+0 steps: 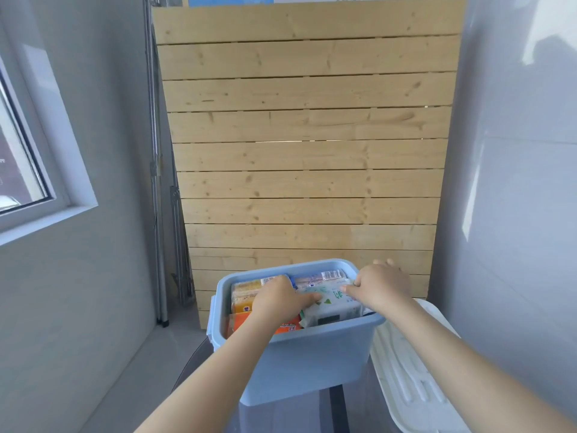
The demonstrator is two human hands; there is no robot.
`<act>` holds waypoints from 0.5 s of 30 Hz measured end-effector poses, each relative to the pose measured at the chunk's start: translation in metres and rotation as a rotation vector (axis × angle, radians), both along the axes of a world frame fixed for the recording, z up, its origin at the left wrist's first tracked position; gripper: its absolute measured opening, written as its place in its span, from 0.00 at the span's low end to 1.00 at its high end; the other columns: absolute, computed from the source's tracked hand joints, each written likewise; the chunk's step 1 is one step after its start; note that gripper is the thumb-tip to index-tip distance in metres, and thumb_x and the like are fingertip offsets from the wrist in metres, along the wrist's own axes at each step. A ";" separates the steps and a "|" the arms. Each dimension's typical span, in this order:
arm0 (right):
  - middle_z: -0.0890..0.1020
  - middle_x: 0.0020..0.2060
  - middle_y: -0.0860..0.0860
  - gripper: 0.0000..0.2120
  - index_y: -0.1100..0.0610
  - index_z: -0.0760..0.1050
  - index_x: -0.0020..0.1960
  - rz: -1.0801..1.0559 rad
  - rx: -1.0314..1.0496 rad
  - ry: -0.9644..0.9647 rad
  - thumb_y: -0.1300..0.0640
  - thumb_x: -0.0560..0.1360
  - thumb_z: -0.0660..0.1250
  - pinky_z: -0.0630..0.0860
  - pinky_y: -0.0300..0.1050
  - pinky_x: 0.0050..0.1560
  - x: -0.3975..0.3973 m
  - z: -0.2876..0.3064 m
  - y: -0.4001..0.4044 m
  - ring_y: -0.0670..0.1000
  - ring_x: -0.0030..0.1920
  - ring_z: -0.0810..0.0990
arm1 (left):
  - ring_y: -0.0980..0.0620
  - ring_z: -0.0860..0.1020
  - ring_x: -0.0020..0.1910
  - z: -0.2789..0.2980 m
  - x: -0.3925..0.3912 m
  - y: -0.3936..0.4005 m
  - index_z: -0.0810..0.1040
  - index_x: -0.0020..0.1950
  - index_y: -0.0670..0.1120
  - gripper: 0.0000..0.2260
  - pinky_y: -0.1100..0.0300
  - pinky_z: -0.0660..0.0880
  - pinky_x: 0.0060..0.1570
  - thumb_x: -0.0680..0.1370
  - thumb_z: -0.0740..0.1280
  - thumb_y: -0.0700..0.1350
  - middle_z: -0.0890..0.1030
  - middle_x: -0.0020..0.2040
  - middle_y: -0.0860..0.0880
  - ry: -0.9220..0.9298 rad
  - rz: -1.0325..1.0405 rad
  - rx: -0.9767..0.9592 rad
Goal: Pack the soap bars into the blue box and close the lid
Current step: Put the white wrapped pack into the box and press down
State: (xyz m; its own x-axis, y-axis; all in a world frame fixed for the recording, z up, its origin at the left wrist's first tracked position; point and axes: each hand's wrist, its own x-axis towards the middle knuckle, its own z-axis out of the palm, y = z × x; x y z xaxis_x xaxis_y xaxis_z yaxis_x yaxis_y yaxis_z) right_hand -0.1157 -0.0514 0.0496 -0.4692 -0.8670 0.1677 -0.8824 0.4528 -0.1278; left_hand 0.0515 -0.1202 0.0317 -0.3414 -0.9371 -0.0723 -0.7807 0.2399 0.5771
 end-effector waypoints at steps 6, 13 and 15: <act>0.68 0.61 0.45 0.14 0.37 0.72 0.60 0.112 -0.114 -0.373 0.41 0.76 0.57 0.59 0.45 0.58 -0.007 -0.028 0.001 0.52 0.62 0.65 | 0.49 0.78 0.42 -0.007 -0.001 0.004 0.70 0.61 0.50 0.24 0.55 0.73 0.41 0.72 0.65 0.63 0.77 0.39 0.52 0.084 -0.023 -0.046; 0.67 0.63 0.46 0.15 0.35 0.71 0.61 0.081 -0.124 -0.483 0.41 0.77 0.54 0.61 0.47 0.64 -0.010 -0.036 0.002 0.51 0.64 0.65 | 0.51 0.76 0.40 -0.013 -0.002 0.012 0.72 0.62 0.51 0.22 0.58 0.70 0.39 0.73 0.64 0.62 0.79 0.42 0.49 0.167 0.011 -0.061; 0.65 0.66 0.49 0.16 0.38 0.71 0.64 0.119 -0.187 -0.511 0.43 0.78 0.54 0.61 0.51 0.69 -0.008 -0.038 0.008 0.52 0.68 0.63 | 0.52 0.75 0.40 -0.014 -0.001 0.016 0.73 0.60 0.51 0.20 0.58 0.70 0.39 0.74 0.65 0.60 0.79 0.46 0.47 0.233 0.031 -0.119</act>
State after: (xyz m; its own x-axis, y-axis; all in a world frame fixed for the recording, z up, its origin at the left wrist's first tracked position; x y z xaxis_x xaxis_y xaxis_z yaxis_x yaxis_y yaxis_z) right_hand -0.1241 -0.0434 0.0118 -0.4321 -0.8962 0.1006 -0.7305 0.2824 -0.6218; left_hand 0.0501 -0.1040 0.0177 -0.3066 -0.9447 0.1166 -0.6384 0.2949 0.7110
